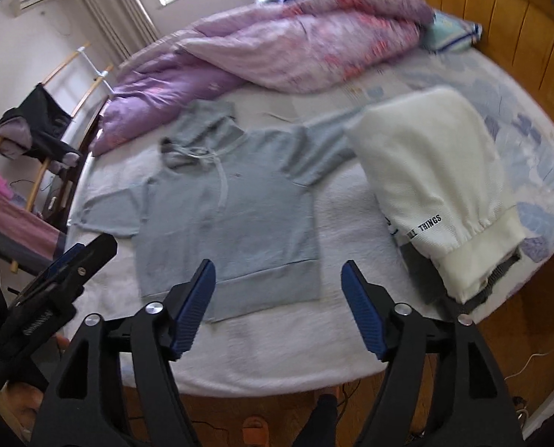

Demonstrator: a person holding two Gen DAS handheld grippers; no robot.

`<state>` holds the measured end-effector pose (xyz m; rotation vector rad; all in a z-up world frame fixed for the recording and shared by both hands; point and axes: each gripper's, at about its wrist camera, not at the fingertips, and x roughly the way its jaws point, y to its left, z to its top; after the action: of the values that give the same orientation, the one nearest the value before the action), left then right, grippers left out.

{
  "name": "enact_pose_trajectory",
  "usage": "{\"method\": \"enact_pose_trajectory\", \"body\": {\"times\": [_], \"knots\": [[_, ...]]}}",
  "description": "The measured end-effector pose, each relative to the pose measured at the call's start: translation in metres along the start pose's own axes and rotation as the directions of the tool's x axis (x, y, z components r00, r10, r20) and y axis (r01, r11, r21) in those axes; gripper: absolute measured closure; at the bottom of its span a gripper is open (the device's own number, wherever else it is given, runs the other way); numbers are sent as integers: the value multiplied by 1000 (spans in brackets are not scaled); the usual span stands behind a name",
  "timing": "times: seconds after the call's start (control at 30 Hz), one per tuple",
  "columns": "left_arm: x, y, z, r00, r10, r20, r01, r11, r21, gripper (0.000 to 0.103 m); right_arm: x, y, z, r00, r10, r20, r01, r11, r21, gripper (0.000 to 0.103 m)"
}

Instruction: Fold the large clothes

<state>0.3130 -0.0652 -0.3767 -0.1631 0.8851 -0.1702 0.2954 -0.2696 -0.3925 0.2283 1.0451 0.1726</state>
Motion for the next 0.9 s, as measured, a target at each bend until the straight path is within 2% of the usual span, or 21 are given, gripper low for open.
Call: {"method": "enact_pose_trajectory", "body": {"times": [0.03,0.2,0.23,0.37,0.47,0.5,0.6,0.77,0.9], "knots": [[-23,7,-1,1000,-2,8,2,1000,16,11,-14,12,-5,1000,-7,12,7,1000,-3,25],[-125,29,-1,998,-20,65,16,998,54,6,-93,82,-30,996,16,92,-13,999,-41,20],[-139,32,-1,997,-18,70,14,998,54,6,-107,94,-34,995,17,101,-11,998,-54,16],[-204,47,-1,998,-15,65,13,1000,26,6,-162,144,-50,992,15,125,-3,995,-97,13],[-253,50,-3,994,42,104,-44,999,24,5,-199,176,-60,988,-23,151,46,987,-152,10],[-265,50,-3,992,41,118,-44,999,29,5,-211,184,-63,986,-30,166,59,984,-170,8],[-305,47,-4,986,71,154,-75,997,22,5,-239,198,-69,978,-36,204,77,978,-195,8],[-352,35,-2,981,71,181,-77,997,23,5,-282,202,-73,964,-43,262,100,973,-206,8],[-385,16,-3,963,117,242,-127,992,23,5,-314,198,-74,946,-50,321,130,964,-233,8]]}}
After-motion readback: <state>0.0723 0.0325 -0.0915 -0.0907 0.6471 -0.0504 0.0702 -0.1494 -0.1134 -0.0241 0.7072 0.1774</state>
